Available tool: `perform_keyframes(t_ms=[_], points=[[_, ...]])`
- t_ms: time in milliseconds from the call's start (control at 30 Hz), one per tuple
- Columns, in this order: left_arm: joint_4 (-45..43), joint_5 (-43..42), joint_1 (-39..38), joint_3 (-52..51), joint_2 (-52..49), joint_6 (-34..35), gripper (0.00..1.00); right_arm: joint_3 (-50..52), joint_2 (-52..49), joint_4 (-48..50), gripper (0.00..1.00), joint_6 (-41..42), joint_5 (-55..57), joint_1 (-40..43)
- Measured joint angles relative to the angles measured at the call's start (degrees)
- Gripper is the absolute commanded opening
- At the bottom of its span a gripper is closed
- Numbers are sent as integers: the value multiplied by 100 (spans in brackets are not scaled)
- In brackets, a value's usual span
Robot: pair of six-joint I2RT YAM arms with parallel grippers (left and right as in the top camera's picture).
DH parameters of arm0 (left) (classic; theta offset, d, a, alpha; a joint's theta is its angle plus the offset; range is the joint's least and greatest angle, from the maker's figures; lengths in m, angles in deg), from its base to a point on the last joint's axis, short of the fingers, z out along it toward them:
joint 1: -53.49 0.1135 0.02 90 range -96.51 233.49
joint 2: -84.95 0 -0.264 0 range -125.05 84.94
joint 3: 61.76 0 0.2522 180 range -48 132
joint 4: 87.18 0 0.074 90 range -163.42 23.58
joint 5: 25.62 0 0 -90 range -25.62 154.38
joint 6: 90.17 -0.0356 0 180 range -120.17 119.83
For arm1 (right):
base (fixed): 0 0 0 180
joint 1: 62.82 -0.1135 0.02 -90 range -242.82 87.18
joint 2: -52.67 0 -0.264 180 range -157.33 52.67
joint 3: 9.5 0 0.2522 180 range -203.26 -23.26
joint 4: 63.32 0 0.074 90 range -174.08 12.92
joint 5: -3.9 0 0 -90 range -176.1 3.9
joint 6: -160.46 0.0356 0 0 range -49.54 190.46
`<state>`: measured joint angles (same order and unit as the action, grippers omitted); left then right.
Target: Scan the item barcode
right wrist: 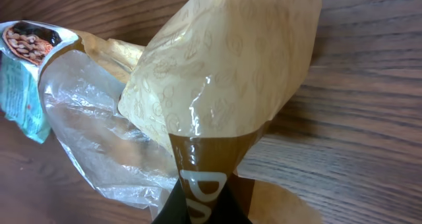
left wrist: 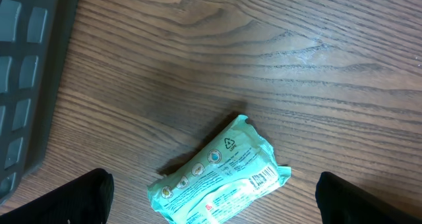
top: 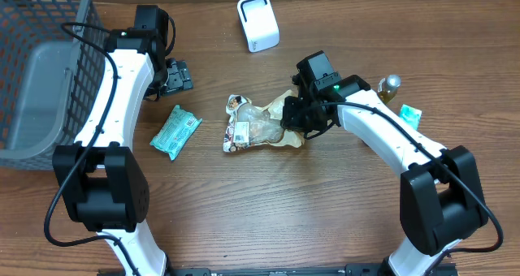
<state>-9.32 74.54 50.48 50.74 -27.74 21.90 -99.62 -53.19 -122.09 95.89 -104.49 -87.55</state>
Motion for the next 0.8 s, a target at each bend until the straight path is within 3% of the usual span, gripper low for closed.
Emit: perform_keyframes(t_ms=[400, 567, 800], points=[[0, 0, 0, 0, 0, 0, 100, -151, 0, -94, 4, -411, -365, 0], [2, 0, 0, 0, 0, 0, 100, -1102, 0, -741, 4, -793, -151, -2], [0, 0, 0, 0, 0, 0, 100, -2804, 61, -1220, 4, -1628, 1082, -11]])
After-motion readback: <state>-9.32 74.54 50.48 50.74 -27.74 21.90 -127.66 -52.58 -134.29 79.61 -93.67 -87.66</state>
